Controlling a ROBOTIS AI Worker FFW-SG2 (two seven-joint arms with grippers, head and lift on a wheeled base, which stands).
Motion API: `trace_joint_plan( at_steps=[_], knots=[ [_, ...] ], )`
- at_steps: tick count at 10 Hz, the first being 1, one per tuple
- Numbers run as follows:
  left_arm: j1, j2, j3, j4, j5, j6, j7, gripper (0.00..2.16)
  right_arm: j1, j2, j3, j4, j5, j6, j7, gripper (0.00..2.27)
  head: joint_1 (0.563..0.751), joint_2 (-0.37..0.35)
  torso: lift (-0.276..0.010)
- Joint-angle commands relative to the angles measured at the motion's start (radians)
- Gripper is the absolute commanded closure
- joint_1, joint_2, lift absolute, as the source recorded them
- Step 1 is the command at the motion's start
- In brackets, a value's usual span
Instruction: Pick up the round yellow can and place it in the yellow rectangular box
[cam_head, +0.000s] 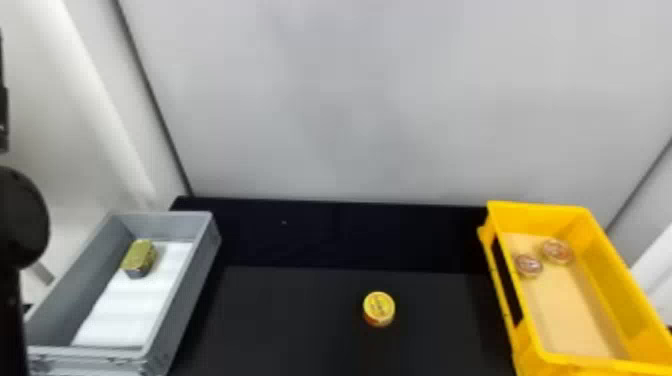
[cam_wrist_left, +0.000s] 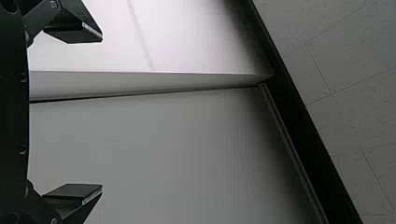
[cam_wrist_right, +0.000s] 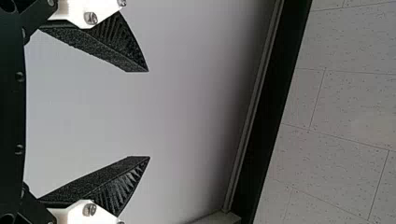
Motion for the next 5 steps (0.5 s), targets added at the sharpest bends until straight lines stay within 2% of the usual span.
trace_joint_plan(
  at_steps=[1,5],
  knots=[
    [0.0,0.0,0.0,-0.001,0.0,0.001,0.0,0.14,0.002,0.001,0.0,0.0,0.0,0.0,0.0,0.13,0.663,0.054,-0.003],
    [-0.001,0.0,0.002,-0.005,0.001,0.004,0.0,0.14,0.002,0.001,0.0,0.0,0.0,0.002,0.0,0.13,0.663,0.054,-0.003]
  ],
)
